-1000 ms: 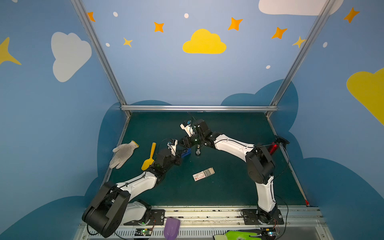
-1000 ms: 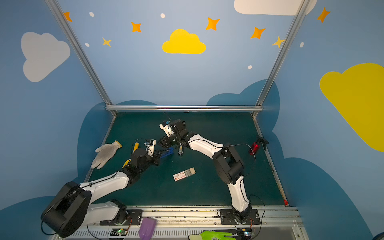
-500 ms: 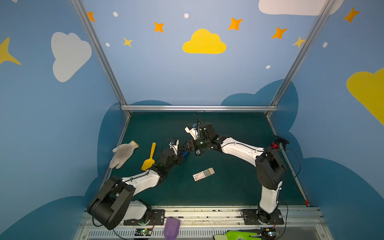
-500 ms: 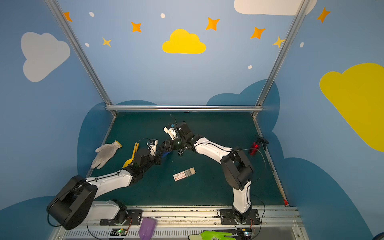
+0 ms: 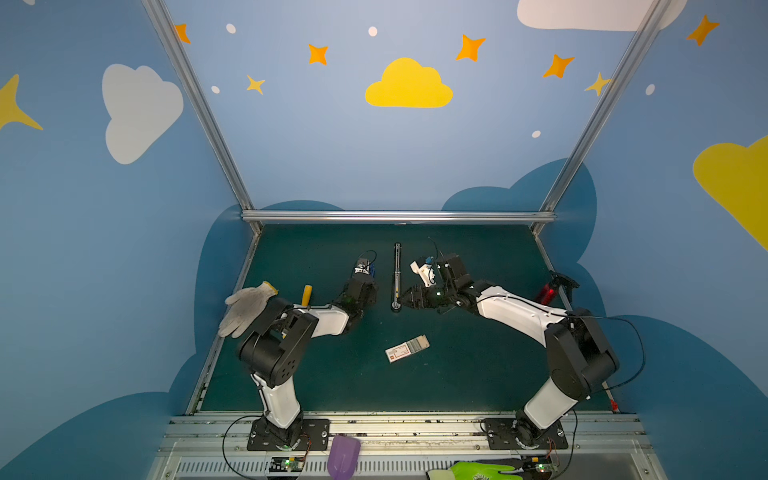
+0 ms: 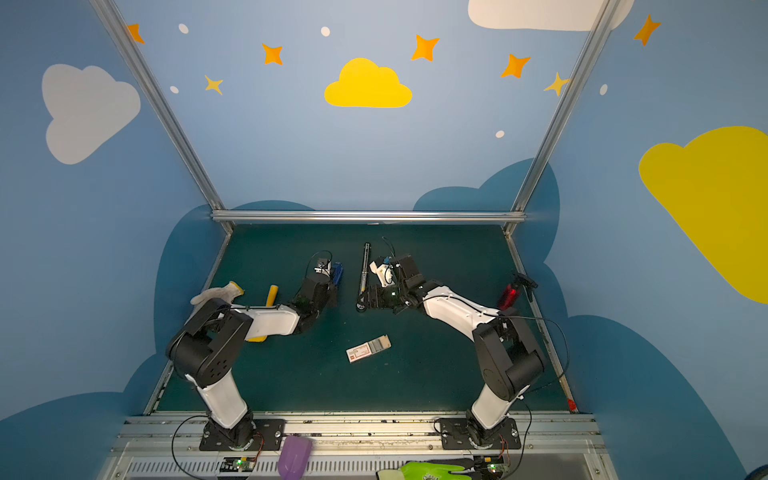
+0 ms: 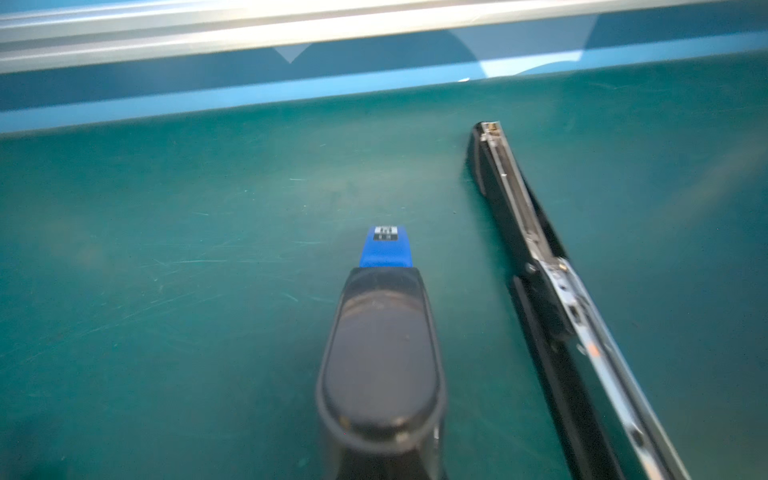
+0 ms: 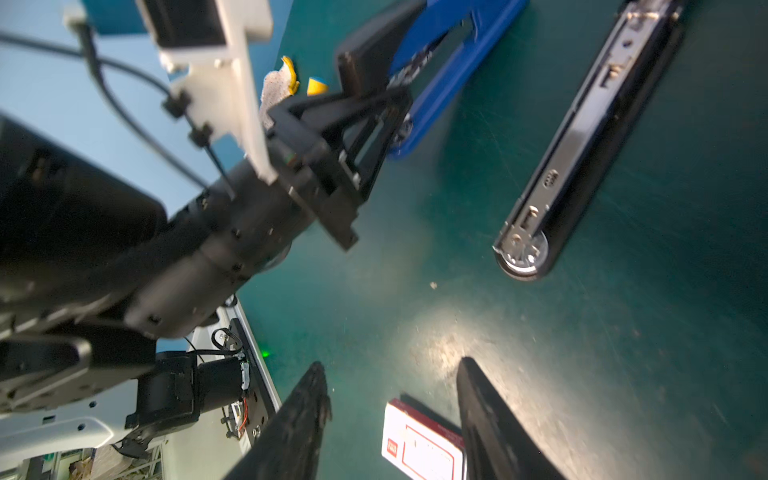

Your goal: Load the staples into the stapler

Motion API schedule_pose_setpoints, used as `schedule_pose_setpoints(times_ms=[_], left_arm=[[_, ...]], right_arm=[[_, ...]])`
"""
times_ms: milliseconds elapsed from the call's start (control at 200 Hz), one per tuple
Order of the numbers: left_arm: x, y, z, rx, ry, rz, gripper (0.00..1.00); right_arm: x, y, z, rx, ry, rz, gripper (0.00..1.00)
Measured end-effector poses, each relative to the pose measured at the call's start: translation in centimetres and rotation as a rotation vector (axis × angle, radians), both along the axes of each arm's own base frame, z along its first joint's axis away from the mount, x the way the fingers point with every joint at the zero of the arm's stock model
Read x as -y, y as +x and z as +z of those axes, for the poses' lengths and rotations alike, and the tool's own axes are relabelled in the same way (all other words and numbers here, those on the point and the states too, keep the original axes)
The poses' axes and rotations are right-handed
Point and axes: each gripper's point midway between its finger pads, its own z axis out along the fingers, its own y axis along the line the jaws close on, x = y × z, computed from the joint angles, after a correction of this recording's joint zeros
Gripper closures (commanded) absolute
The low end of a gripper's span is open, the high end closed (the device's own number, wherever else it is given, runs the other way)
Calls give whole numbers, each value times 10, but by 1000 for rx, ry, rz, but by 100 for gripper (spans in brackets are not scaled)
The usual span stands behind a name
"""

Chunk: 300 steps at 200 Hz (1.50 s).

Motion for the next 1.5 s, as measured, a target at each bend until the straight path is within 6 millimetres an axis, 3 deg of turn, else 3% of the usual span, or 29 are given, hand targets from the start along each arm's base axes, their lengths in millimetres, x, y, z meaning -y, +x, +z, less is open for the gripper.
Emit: schedule_pose_setpoints(times_ms=[100,235,345,551,716,816,921,1031,1227,1392,1502], left_arm=[[-3,-4,-11,-56,10,17,70],[-12,-23,-34,-172,31,44,67],[-17,-37,-36,-231,22,53,62],[-16,-51,12,-261,-67,64,49],[-7,-25,55,-301,-132,66,48],[-5,-9,62,-346,-147,65,48],[-3,1,48,-433,-127,64,49],[1,6,19,-548,-81,56,52],[-3,-3,-25,-692,-14,53,74],[-6,-3,-27,-700,-14,57,86],[-7,-3,-27,-701,-13,58,87]], right_arm=[[8,-1,-3,-8,-10,-16,49],[18,1,-5,-17,-20,-39,49],[22,3,-5,-18,-21,-50,49],[25,4,-5,-19,-21,-57,49],[26,2,-4,-22,-22,-56,49],[28,-2,-8,-32,-26,-55,49],[32,-8,-13,-48,-34,-57,49],[34,-12,-16,-61,-38,-62,50],[37,-14,-18,-71,-41,-69,50],[38,-13,-18,-71,-41,-74,50],[38,-13,-18,-72,-41,-74,50]])
